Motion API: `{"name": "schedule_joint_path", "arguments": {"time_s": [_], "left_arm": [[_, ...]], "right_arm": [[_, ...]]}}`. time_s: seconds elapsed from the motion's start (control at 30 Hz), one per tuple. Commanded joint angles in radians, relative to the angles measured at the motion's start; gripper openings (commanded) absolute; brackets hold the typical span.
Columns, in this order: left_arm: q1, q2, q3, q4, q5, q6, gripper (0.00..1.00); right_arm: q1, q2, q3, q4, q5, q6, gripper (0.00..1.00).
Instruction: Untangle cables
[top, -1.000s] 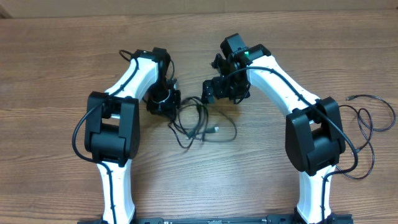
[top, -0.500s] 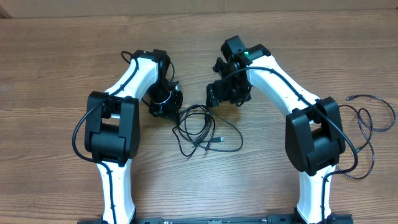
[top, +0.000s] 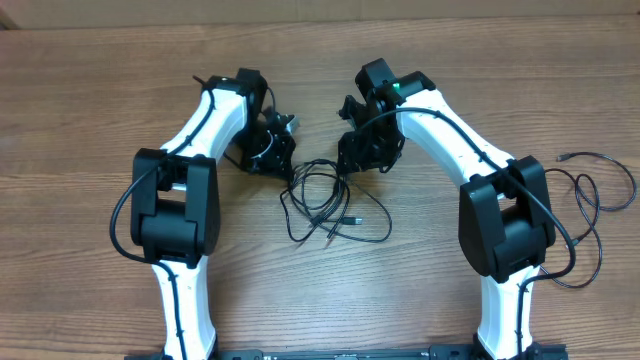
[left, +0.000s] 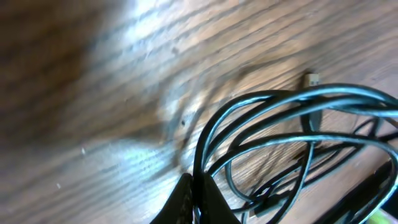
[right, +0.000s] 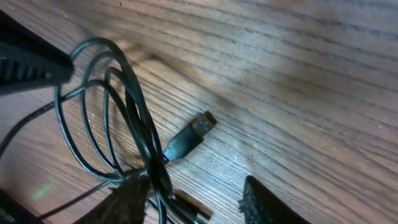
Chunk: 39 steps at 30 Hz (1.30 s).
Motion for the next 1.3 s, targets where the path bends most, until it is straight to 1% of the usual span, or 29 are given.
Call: {"name": "schedule_joint_path", "arguments": {"time_s": [0.0, 0.07, 0.13, 0.2, 0.23, 0.3, 0.33, 0.37, 0.4, 0.43, 0.5, 0.53, 0.63, 0.67, 0.87, 0.93, 0.97, 1.0, 1.03, 1.1, 1.17, 1.2, 1.23, 1.27], "left_arm": [[0.024, -0.047, 0.026, 0.033, 0.056, 0.144, 0.04], [0.03, -0.047, 0.026, 0.059, 0.08, 0.181, 0.04], [0.03, -0.047, 0.026, 0.064, 0.109, 0.243, 0.04], [0.03, -0.047, 0.026, 0.063, 0.127, 0.285, 0.04], [0.03, -0.047, 0.026, 0.063, 0.135, 0.309, 0.04], [0.029, -0.047, 0.026, 0.063, 0.111, 0.329, 0.04], [0.029, -0.047, 0.026, 0.067, 0.075, 0.328, 0.04], [0.03, -0.047, 0.026, 0.07, 0.029, 0.312, 0.04], [0.03, -0.046, 0.026, 0.076, -0.021, 0.285, 0.04], [0.03, -0.046, 0.026, 0.087, -0.092, 0.232, 0.04], [0.032, -0.046, 0.026, 0.113, -0.246, 0.088, 0.04], [0.033, -0.046, 0.026, 0.125, -0.358, -0.027, 0.05], [0.042, -0.046, 0.025, 0.13, -0.483, -0.155, 0.04], [0.046, -0.046, 0.025, 0.13, -0.494, -0.172, 0.04], [0.077, -0.045, 0.021, 0.125, -0.496, -0.224, 0.04], [0.09, -0.045, 0.016, 0.128, -0.487, -0.244, 0.04], [0.095, -0.045, 0.012, 0.132, -0.461, -0.248, 0.04], [0.097, -0.045, 0.009, 0.136, -0.423, -0.247, 0.07], [0.099, -0.045, 0.006, 0.14, -0.38, -0.24, 0.12], [0.099, -0.044, 0.002, 0.148, -0.282, -0.201, 0.19], [0.095, -0.044, -0.005, 0.164, -0.201, -0.156, 0.34], [0.093, -0.044, -0.007, 0.171, -0.166, -0.143, 0.38], [0.09, -0.043, -0.008, 0.177, -0.125, -0.135, 0.42], [0.089, -0.042, -0.008, 0.18, -0.091, -0.135, 0.42]], "right_arm": [[0.0, -0.03, -0.049, 0.017, 0.006, -0.032, 0.46], [0.0, -0.03, -0.08, 0.051, 0.008, -0.032, 0.44], [0.0, -0.03, -0.103, 0.091, 0.008, -0.032, 0.36], [0.0, -0.03, -0.109, 0.116, 0.008, -0.032, 0.24], [0.0, -0.03, -0.109, 0.126, 0.008, -0.032, 0.17], [-0.002, -0.03, -0.109, 0.148, 0.009, -0.032, 0.07], [-0.003, -0.03, -0.108, 0.155, 0.017, -0.032, 0.04], [-0.004, -0.03, -0.108, 0.156, 0.04, -0.032, 0.04], [-0.006, -0.03, -0.108, 0.153, 0.07, -0.032, 0.04], [-0.008, -0.03, -0.108, 0.144, 0.119, -0.032, 0.04], [-0.013, -0.03, -0.108, 0.128, 0.203, -0.025, 0.04], [-0.019, -0.03, -0.108, 0.114, 0.28, -0.001, 0.04], [-0.04, -0.03, -0.108, 0.092, 0.394, 0.07, 0.04], [-0.046, -0.03, -0.108, 0.089, 0.394, 0.071, 0.04], [-0.095, -0.03, -0.108, 0.089, 0.4, 0.102, 0.04], [-0.106, -0.03, -0.109, 0.093, 0.361, 0.112, 0.04], [-0.109, -0.03, -0.109, 0.097, 0.302, 0.11, 0.04], [-0.11, -0.03, -0.109, 0.103, 0.239, 0.093, 0.04], [-0.11, -0.03, -0.109, 0.108, 0.193, 0.071, 0.04], [-0.109, -0.03, -0.109, 0.12, 0.085, 0.014, 0.04], [-0.101, -0.03, -0.109, 0.134, -0.022, -0.032, 0.04], [-0.097, -0.03, -0.109, 0.139, -0.06, -0.05, 0.04], [-0.091, -0.03, -0.109, 0.144, -0.086, -0.055, 0.04], [-0.085, -0.03, -0.109, 0.152, -0.098, -0.054, 0.04]]}}
